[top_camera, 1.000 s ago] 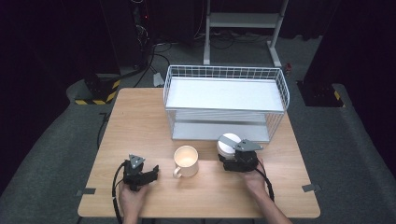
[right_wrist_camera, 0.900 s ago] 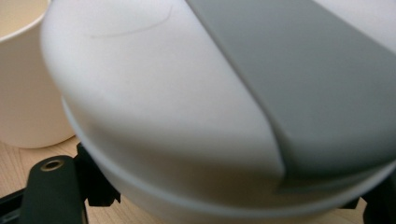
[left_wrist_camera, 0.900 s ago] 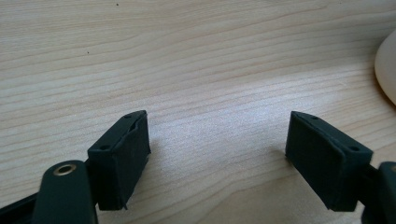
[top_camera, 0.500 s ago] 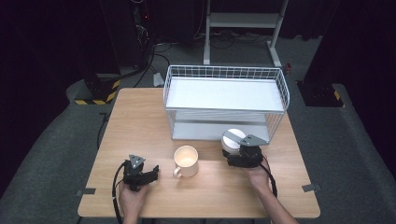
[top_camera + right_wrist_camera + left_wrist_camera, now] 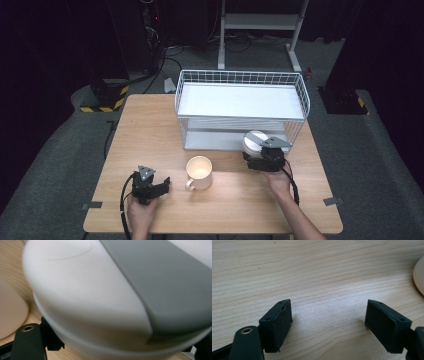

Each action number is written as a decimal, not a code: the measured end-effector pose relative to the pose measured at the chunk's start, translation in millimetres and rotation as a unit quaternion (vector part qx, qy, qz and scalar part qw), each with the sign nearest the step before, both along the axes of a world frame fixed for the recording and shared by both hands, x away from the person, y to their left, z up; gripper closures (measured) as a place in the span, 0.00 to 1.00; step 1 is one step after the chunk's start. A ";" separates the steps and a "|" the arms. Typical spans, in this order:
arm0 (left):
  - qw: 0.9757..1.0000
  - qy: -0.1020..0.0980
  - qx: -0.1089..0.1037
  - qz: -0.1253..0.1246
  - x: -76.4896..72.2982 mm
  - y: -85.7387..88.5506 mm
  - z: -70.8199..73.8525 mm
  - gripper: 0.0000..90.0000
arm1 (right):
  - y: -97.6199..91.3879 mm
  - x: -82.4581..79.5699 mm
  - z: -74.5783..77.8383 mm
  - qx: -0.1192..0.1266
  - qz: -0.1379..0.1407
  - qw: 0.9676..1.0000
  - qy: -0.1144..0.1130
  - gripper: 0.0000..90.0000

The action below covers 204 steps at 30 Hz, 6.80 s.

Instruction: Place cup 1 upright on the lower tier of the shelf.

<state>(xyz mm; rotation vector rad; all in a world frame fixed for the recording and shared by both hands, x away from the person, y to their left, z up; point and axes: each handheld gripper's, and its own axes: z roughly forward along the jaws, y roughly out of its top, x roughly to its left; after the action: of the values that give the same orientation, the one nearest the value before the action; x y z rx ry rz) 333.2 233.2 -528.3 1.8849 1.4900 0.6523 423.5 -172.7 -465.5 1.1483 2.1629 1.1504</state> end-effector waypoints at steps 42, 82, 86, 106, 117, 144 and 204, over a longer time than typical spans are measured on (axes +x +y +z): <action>1.000 0.000 0.002 0.000 0.0 -0.4 0.0 0.24 | -15.9 36.7 -14.4 -0.016 -0.071 0.997 0.012 0.21; 1.000 -0.001 0.006 -0.001 0.1 -0.9 -0.1 0.24 | -24.0 60.5 -27.3 0.007 -0.078 0.996 0.034 0.15; 1.000 -0.002 0.006 0.000 0.2 -1.0 -0.2 0.24 | -24.2 57.6 -25.5 0.008 -0.076 0.996 0.035 0.15; 1.000 0.000 0.007 -0.001 0.2 -1.5 -0.2 0.23 | -26.4 42.2 -34.7 -0.002 -0.099 0.994 0.048 0.26; 1.000 0.000 0.008 0.000 0.1 -1.6 -0.2 0.23 | -26.0 51.9 -33.9 -0.007 -0.113 0.992 0.049 0.32; 1.000 0.000 0.008 -0.001 0.1 -1.5 -0.1 0.24 | -25.4 71.7 -40.0 -0.011 -0.160 0.986 0.040 0.51; 1.000 -0.001 0.008 -0.001 0.1 -1.7 -0.2 0.23 | -52.8 21.1 -11.4 0.035 -0.082 0.996 0.017 0.37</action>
<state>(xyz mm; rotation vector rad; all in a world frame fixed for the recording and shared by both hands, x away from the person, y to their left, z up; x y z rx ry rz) 333.3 231.5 -528.6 1.8978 1.4860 0.6666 444.6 -225.5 -476.8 1.3583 2.0234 1.1495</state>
